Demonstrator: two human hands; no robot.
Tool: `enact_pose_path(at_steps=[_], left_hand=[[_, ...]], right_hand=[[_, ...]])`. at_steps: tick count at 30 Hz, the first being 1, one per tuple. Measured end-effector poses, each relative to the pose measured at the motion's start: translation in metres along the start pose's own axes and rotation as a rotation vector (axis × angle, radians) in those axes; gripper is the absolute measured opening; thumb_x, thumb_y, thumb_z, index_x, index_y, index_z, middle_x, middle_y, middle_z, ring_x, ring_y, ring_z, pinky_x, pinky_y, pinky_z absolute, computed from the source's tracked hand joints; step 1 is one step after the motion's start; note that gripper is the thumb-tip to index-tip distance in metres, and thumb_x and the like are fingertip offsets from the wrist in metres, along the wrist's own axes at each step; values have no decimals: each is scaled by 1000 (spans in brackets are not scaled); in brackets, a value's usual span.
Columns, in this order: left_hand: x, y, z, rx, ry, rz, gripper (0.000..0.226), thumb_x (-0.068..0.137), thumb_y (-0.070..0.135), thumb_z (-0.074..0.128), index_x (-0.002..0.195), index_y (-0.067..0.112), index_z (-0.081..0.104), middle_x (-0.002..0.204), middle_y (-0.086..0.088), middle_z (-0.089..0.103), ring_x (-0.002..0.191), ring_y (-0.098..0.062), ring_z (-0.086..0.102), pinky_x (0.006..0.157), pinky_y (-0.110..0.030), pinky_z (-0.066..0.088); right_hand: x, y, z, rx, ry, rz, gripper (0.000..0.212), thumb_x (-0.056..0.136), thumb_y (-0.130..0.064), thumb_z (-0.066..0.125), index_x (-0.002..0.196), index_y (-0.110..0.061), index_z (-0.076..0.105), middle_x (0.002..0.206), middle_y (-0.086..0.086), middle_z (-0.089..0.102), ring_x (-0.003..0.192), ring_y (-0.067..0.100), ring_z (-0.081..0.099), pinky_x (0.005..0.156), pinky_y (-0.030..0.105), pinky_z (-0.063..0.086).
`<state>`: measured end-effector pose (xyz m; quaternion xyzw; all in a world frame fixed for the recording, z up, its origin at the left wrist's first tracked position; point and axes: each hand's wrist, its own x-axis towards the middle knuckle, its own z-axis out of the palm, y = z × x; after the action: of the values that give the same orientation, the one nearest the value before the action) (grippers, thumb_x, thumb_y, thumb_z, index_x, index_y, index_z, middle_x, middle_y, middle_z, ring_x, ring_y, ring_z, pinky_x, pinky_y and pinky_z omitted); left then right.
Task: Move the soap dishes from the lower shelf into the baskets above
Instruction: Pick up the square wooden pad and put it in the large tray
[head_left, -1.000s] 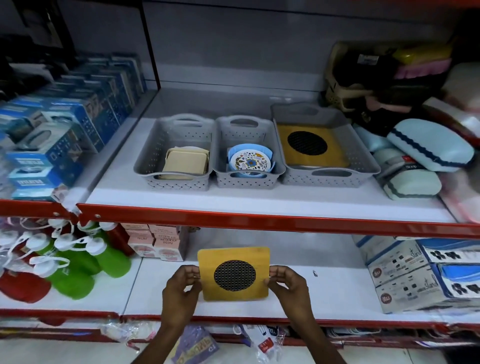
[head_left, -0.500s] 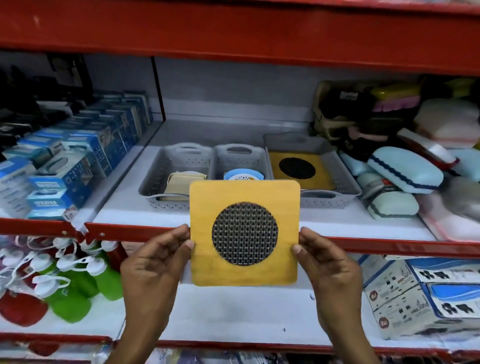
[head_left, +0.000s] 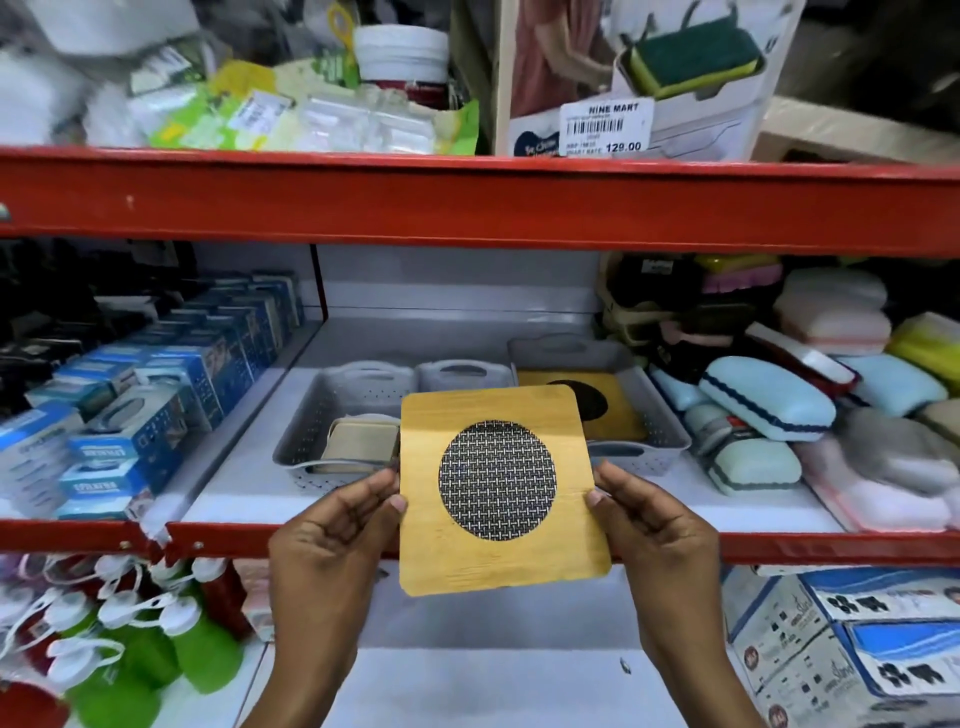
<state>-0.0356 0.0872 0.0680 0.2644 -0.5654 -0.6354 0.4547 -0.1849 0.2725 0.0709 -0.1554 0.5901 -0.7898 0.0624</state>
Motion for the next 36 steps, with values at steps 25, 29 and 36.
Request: enact_pose_path(at_steps=[25,29,36], left_hand=[[125,3,173,421,-493,-49,40,59,-2,60,89,20,71,82,0,74,90,-34,69,72,-30,56],[133,-5,186,598,-566,29,42,76,-9,57,93,27,68,89,4,70,94,-25,69,65,-9,48],[131,-14,201,888,-672,186,36,90,6,57,124,16,66,128,-3,69,120,-21,63,97,-19,44]], right_hand=[[197,-33,-35,-767,-113,-85,27,84,7,65,98,-13,78,90,5,74,96,25,70,92,38,55],[204,-28,-35,-839,-186,-158,29,84,8,62,85,-17,77,84,4,74,90,24,70,85,34,54],[209,-19,-34,-1102,-306,-300,30,93,0,54,92,-18,78,86,-9,65,83,4,61,68,7,41]])
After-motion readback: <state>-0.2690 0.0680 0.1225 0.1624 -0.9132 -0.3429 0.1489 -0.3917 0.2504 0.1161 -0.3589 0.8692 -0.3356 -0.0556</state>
